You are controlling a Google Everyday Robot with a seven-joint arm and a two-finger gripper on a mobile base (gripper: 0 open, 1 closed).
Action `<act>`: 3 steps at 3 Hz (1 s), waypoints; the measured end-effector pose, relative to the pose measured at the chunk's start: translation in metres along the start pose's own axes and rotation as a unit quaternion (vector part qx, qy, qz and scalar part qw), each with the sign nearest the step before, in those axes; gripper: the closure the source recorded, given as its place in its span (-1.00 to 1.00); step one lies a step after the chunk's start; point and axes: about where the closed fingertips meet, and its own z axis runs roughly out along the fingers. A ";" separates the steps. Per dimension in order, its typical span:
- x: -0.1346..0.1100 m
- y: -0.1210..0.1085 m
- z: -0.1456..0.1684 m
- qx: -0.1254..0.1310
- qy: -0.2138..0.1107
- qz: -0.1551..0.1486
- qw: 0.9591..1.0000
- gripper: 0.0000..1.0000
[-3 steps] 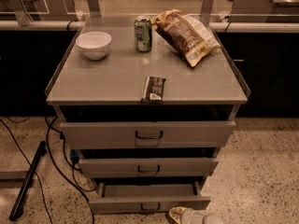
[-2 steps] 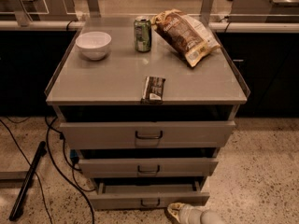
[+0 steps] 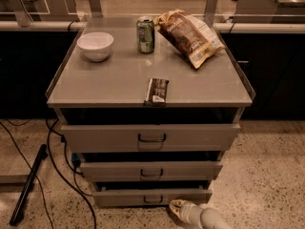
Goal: Close bottom drawer
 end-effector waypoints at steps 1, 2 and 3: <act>-0.012 -0.014 0.003 0.010 0.000 -0.019 1.000 1.00; -0.023 -0.023 0.005 0.014 -0.001 -0.034 0.999 1.00; -0.027 -0.024 0.005 0.011 0.001 -0.041 0.999 1.00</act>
Offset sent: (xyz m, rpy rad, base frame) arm 0.0355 0.0044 0.0296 -0.0561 -0.0858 0.0221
